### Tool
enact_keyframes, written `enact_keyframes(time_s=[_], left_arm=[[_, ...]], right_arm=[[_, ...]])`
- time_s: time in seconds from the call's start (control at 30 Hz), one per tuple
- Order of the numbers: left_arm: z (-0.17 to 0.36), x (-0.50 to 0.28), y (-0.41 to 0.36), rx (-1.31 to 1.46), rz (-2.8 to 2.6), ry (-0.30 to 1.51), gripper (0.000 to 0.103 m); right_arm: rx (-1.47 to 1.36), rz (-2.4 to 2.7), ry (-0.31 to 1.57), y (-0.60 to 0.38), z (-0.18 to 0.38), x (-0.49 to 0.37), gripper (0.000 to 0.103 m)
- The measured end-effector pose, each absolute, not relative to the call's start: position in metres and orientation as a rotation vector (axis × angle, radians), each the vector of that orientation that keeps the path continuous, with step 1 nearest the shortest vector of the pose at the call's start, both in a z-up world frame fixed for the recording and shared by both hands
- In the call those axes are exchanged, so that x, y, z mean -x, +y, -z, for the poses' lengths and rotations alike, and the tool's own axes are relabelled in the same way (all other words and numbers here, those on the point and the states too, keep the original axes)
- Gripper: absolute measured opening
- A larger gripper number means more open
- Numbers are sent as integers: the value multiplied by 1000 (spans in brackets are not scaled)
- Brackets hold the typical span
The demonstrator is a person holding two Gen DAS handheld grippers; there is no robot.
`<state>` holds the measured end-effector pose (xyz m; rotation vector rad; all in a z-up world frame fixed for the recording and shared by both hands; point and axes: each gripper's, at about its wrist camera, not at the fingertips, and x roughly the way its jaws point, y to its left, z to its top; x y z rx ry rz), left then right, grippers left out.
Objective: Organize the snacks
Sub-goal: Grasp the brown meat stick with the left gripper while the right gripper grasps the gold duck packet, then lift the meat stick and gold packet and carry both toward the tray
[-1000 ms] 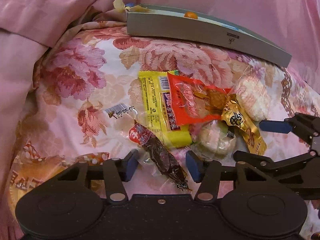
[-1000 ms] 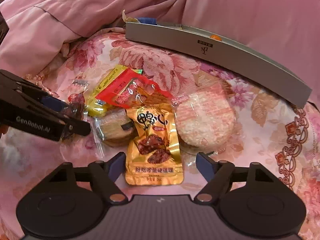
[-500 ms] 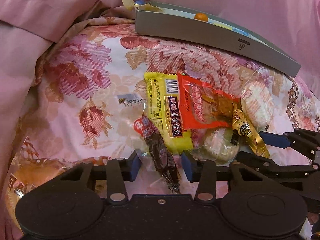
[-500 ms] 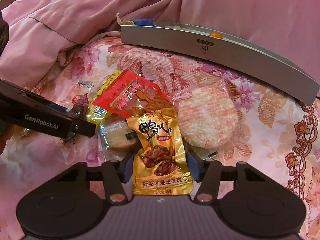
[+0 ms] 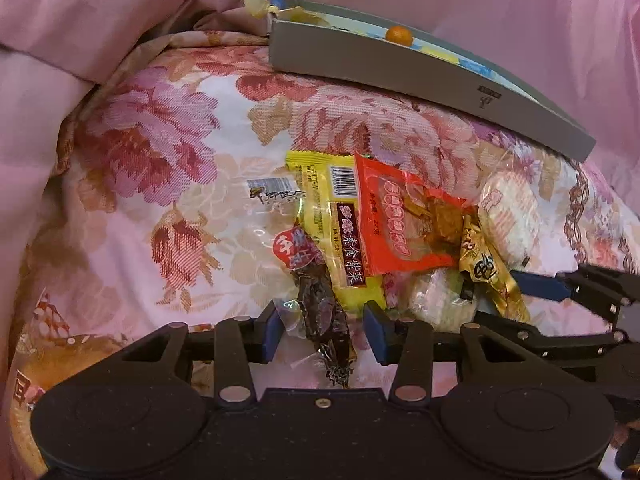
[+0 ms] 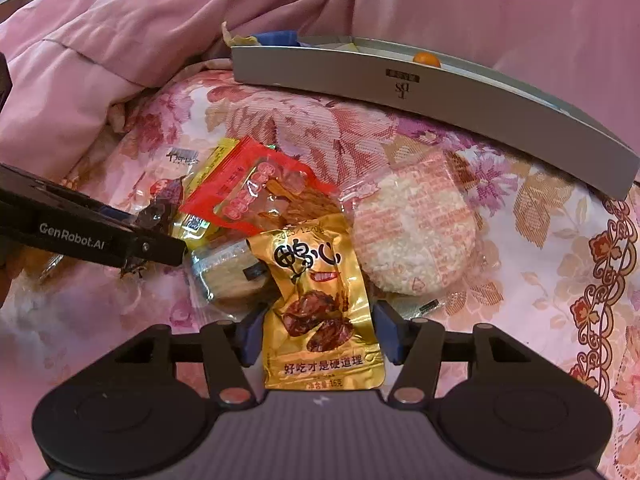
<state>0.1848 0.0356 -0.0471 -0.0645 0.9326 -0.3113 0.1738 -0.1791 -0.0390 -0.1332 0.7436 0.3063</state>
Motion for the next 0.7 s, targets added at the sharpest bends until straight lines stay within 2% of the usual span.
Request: enact_keyframes(time_s=[0.27, 0.33, 0.37, 0.53, 0.7], left_arm=[[45, -178, 38, 87, 292, 935, 41], [45, -172, 39, 86, 298, 939, 36], [46, -170, 38, 87, 307, 944, 37], [46, -155, 31, 21, 363, 934, 38], [46, -171, 32, 26, 372, 964, 41]], right_arm=[[135, -307, 731, -177, 32, -163, 47], [135, -307, 729, -177, 31, -159, 46], [134, -307, 732, -177, 31, -158, 46], [125, -332, 747, -175, 28, -152, 46], [109, -333, 787, -175, 29, -163, 58]])
